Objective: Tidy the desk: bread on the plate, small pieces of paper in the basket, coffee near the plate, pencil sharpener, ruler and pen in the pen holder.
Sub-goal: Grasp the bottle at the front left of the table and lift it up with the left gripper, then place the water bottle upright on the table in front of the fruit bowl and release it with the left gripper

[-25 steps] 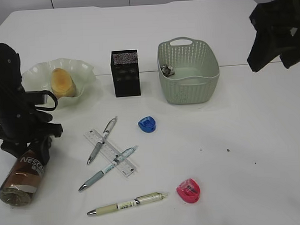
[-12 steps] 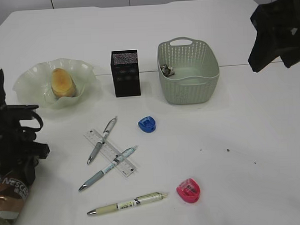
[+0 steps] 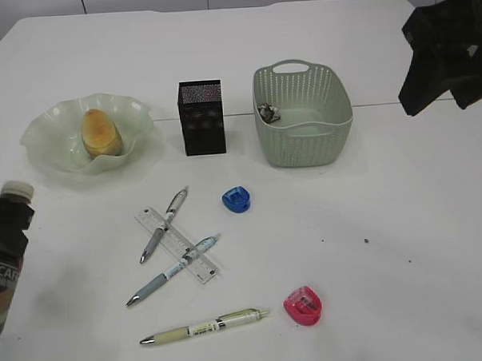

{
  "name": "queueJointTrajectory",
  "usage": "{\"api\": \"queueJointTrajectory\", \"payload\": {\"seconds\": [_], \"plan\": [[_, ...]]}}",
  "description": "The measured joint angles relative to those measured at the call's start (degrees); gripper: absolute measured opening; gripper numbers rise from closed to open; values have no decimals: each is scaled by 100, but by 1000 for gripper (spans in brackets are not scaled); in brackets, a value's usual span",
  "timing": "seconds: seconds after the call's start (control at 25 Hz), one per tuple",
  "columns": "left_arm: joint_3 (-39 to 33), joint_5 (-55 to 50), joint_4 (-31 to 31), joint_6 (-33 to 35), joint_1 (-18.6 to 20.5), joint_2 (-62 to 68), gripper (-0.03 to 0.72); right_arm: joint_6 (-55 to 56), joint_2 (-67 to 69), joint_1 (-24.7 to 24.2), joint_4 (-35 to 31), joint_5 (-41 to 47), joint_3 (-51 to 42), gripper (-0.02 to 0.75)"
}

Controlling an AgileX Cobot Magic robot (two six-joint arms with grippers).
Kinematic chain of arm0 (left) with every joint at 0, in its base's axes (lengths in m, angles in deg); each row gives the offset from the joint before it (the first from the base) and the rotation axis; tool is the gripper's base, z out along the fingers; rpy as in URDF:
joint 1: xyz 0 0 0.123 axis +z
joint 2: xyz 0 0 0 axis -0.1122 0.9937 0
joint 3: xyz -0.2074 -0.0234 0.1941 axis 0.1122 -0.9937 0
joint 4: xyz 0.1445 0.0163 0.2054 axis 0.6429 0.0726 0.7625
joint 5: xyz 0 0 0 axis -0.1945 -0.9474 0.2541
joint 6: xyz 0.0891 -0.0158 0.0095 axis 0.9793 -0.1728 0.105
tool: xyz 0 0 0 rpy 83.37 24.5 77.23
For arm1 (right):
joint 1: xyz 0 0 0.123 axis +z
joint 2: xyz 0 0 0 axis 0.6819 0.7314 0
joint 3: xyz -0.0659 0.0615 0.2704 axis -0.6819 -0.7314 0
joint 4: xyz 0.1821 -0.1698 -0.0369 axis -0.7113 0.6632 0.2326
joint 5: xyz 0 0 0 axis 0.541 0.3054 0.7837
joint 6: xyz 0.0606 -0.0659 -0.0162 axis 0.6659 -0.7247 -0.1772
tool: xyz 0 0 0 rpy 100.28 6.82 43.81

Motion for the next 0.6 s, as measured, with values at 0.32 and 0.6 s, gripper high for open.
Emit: {"api": "queueJointTrajectory", "payload": {"seconds": [0.32,0.6], "plan": [[-725,1746,-11,0,0,-1538,283,0,0,0,0,0,0,444],[-1814,5249,-11,26,0,-1131,283,0,0,0,0,10,0,444]]}}
